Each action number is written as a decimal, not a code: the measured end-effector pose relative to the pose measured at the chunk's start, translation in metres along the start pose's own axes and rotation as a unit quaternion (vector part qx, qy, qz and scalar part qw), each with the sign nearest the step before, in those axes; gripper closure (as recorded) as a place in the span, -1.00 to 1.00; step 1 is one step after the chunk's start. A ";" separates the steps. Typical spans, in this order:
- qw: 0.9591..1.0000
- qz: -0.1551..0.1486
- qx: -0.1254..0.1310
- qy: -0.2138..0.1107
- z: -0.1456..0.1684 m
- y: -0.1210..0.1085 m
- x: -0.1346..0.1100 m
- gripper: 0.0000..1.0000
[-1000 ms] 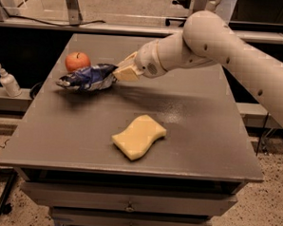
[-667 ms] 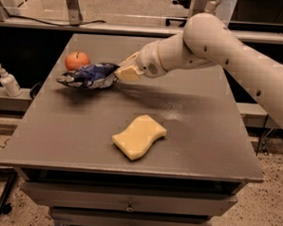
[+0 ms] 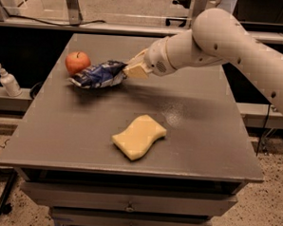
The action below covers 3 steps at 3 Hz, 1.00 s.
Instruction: Move blue chip bag near apple
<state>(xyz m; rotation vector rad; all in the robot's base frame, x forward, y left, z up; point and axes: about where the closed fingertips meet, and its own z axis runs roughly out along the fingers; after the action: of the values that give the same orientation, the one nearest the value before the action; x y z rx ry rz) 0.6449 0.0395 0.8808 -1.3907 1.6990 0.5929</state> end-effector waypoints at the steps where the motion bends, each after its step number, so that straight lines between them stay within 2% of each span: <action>1: 1.000 -0.005 0.013 0.006 -0.015 0.001 -0.002 -0.67; 2: 1.000 -0.004 0.016 0.011 -0.019 0.003 -0.001 -1.00; 3: 1.000 0.000 0.021 0.013 -0.032 0.005 0.001 -1.00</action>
Offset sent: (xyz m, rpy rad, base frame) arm -0.0121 -0.0229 0.0117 -0.0337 -0.0188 -0.0416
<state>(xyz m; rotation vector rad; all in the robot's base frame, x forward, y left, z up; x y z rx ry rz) 0.6301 0.0150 0.8964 -1.3748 1.7229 0.5371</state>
